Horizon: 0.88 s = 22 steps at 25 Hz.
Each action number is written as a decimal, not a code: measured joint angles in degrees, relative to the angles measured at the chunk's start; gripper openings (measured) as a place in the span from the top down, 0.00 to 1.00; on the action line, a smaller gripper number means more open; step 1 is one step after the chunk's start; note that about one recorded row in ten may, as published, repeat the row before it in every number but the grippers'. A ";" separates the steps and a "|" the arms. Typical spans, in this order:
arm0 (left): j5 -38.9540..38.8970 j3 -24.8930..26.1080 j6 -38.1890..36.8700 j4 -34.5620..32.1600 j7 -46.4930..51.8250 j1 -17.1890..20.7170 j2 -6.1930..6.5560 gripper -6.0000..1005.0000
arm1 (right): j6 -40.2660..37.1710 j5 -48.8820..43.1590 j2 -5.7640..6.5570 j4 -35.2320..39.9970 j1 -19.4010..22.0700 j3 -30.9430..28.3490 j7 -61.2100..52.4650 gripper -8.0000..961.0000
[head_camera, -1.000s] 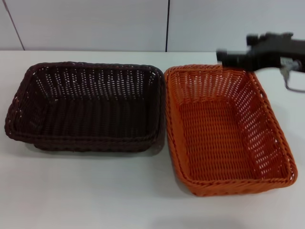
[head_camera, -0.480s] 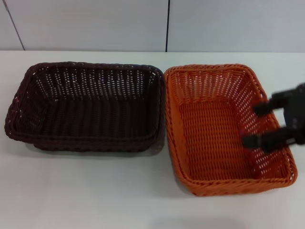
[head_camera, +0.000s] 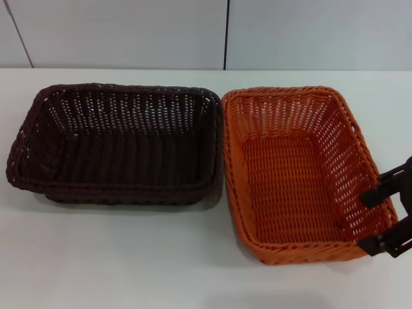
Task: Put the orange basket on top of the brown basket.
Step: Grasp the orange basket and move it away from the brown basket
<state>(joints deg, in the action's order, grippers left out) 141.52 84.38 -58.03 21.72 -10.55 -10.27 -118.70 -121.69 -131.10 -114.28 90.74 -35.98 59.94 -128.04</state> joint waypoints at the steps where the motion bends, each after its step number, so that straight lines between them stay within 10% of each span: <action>1: -0.01 -0.07 0.05 -0.14 0.01 -0.04 -0.05 0.22 | 0.00 0.00 0.00 0.00 0.00 0.00 0.00 0.14; 22: -0.59 -3.88 0.39 -0.07 0.01 0.26 -0.23 0.22 | 11.51 -7.75 -4.38 -10.90 -1.74 12.65 2.39 0.14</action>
<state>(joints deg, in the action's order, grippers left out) 140.93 80.50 -57.65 21.64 -10.54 -10.02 -118.93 -110.18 -138.86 -118.66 79.84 -37.71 72.58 -125.65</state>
